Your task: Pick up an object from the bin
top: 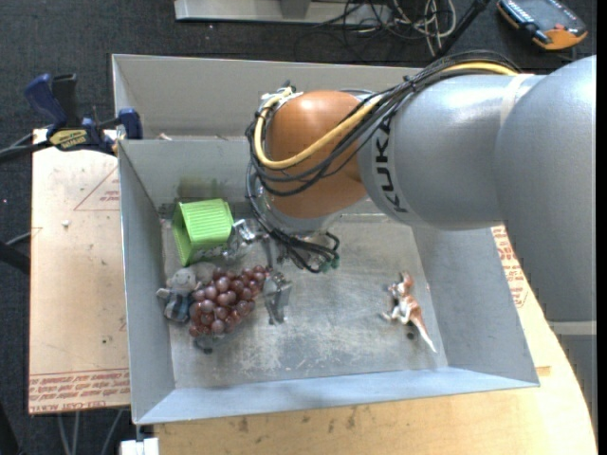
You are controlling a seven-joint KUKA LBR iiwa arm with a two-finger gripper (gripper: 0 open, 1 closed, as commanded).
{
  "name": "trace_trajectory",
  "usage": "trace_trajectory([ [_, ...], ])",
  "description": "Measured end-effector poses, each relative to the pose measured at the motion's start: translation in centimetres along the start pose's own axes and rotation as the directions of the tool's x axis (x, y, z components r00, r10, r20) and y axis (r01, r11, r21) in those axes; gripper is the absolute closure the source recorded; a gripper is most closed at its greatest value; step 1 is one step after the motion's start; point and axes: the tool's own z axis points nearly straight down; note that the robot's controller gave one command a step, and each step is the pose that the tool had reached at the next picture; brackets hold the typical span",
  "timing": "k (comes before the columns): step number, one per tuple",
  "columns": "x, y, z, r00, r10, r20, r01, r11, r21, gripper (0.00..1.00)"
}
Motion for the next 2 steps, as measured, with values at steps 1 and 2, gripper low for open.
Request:
trace_trajectory([
  [1, 1.5, 0.8, 5.6, 0.948, -0.317, 0.006, 0.317, 0.949, 0.002, 0.0],
  [2, 0.9, -0.3, 5.8, 0.985, -0.171, 0.011, 0.171, 0.985, -0.003, 1.0],
])
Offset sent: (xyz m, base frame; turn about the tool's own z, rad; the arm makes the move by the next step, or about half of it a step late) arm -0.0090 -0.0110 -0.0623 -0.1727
